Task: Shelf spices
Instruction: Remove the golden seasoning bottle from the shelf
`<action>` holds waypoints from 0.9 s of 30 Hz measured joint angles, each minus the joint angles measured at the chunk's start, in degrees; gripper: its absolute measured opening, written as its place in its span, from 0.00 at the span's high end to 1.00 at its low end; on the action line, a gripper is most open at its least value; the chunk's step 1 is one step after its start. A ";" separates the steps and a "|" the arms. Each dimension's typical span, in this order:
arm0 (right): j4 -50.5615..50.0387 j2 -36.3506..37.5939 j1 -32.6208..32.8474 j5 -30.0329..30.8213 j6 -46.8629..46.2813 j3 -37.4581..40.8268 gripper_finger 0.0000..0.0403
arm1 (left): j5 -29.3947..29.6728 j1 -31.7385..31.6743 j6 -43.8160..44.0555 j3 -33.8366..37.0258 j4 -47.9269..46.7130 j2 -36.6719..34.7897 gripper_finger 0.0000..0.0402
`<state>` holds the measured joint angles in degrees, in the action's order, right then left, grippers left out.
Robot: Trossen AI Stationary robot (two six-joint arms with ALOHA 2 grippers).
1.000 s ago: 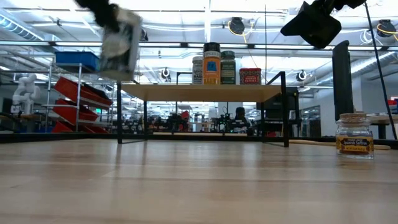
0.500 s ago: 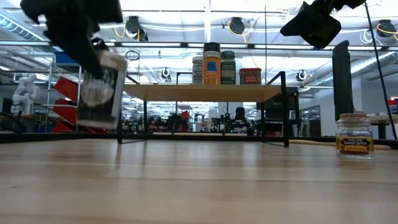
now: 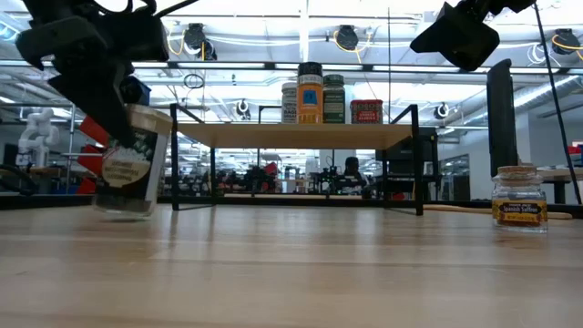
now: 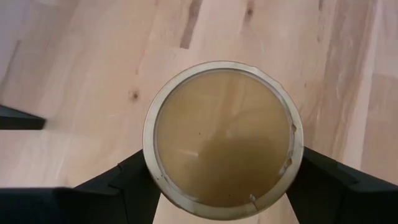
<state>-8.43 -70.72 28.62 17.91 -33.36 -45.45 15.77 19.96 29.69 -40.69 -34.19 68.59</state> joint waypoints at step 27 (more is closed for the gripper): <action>-0.01 0.00 0.00 0.00 0.00 0.00 0.35 | -3.43 3.06 0.08 -2.55 0.66 0.33 0.16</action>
<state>-8.44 -70.72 28.62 17.91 -33.36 -45.45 12.34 23.03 29.77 -43.24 -33.53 68.93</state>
